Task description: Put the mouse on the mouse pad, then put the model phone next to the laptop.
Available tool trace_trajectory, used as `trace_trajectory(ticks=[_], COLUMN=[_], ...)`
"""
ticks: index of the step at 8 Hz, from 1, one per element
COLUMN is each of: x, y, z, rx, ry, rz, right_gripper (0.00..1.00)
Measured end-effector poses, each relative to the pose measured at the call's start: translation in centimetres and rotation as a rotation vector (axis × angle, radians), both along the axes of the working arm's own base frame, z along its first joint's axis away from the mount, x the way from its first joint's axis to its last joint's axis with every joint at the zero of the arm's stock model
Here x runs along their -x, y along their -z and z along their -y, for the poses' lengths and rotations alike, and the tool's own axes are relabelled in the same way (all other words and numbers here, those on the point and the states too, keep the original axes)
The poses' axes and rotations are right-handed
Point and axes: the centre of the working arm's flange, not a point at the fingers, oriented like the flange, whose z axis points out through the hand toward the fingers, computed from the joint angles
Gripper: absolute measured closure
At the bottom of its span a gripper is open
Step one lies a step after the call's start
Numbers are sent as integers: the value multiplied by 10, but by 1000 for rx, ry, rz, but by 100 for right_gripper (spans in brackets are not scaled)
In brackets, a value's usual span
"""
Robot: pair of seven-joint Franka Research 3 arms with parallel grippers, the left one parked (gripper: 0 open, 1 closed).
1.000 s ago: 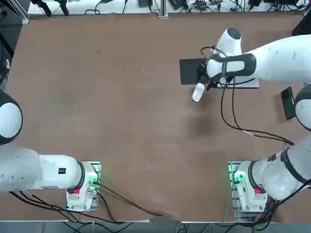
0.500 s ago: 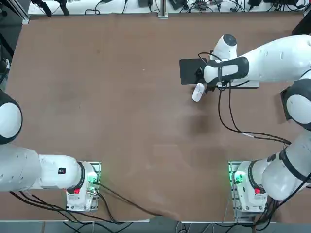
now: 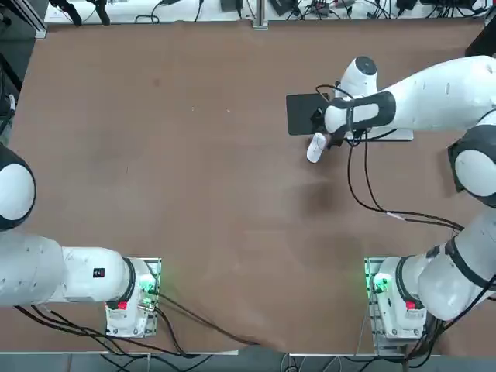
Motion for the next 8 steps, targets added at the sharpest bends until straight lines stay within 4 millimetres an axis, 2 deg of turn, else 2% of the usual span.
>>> trace_trajectory(ticks=[4,8], x=[8,11], y=[13,21], z=[-13,-14], rx=[9,15], ry=[7,4], rz=[0,-9], right_gripper=[0,0])
